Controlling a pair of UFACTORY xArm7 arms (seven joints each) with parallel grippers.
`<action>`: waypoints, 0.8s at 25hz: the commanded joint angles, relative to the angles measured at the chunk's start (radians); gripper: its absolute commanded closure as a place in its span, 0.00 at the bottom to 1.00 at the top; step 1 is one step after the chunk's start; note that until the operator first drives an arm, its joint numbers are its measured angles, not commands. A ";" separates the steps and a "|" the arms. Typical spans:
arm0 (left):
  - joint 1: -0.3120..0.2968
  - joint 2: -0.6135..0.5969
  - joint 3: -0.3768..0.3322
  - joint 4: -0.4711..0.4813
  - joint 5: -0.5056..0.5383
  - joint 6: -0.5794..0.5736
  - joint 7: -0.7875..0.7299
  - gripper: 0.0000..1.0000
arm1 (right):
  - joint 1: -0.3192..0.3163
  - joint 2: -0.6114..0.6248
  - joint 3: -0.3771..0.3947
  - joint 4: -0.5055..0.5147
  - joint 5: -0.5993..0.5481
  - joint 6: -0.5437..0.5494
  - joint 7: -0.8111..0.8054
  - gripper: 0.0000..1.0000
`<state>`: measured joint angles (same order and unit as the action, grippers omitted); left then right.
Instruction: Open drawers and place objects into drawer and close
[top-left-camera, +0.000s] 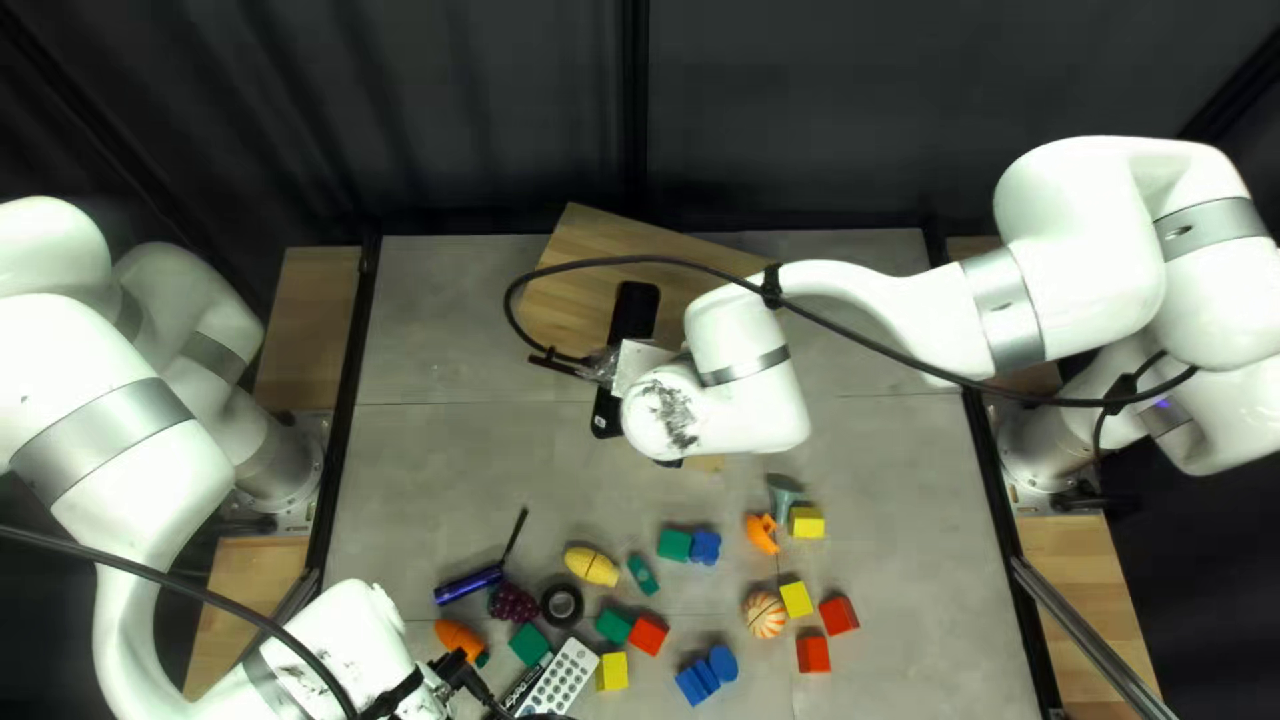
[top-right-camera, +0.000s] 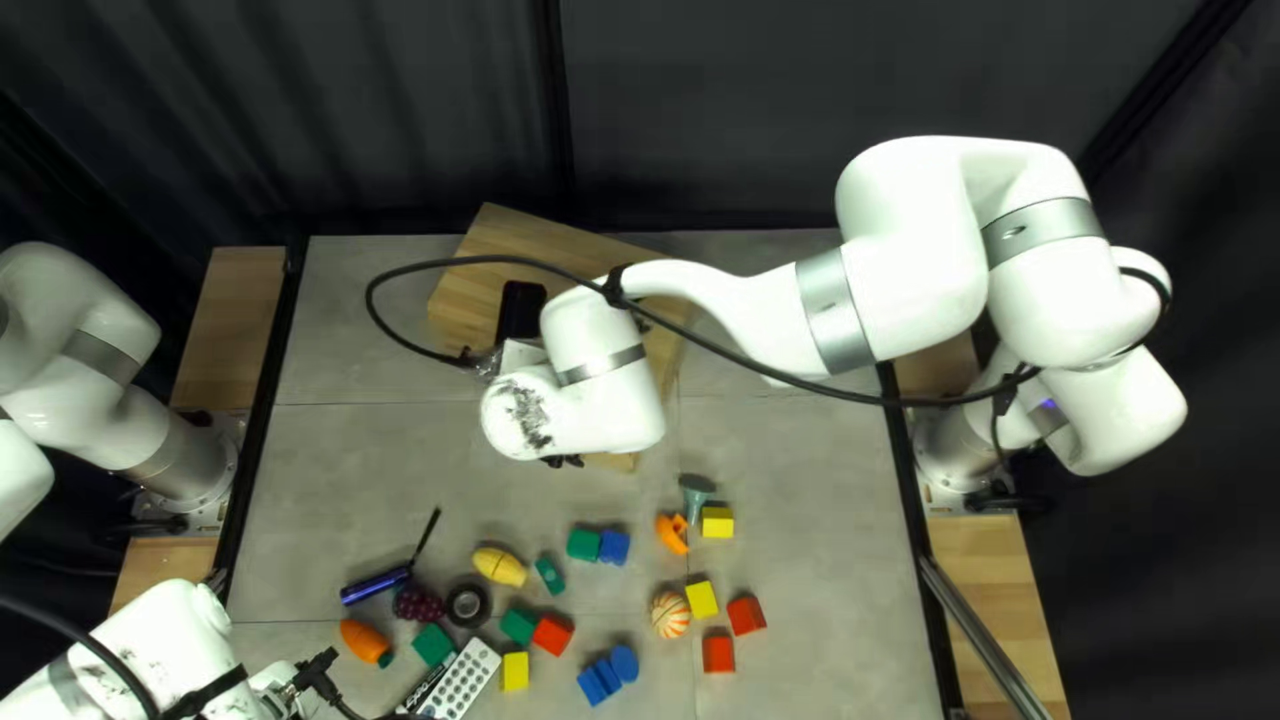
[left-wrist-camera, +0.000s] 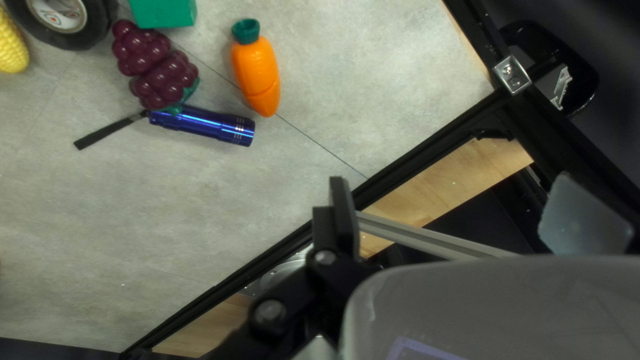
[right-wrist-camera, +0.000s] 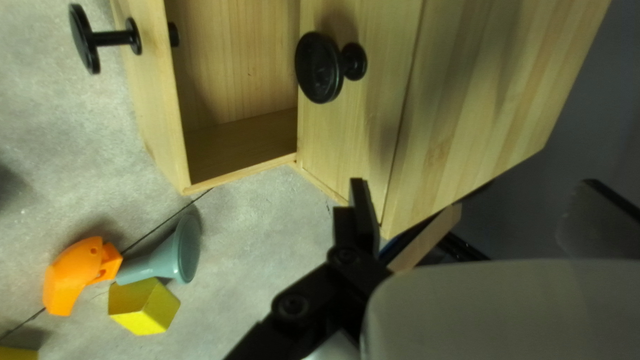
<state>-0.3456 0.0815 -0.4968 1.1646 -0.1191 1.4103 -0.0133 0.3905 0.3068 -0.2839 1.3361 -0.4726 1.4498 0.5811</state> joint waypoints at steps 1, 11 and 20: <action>0.000 0.000 0.000 0.000 0.000 0.000 0.000 0.00 | 0.001 -0.010 -0.001 -0.022 -0.008 -0.022 0.009 0.00; 0.000 0.000 0.000 0.000 0.000 0.000 0.000 0.00 | 0.014 -0.038 0.000 -0.087 -0.052 -0.060 0.032 0.00; 0.000 0.000 0.000 0.000 0.000 0.000 0.000 0.00 | 0.014 -0.039 -0.005 -0.111 -0.090 -0.074 0.033 0.00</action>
<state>-0.3456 0.0815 -0.4968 1.1646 -0.1191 1.4103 -0.0133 0.4047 0.2667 -0.2878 1.2289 -0.5561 1.3795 0.6137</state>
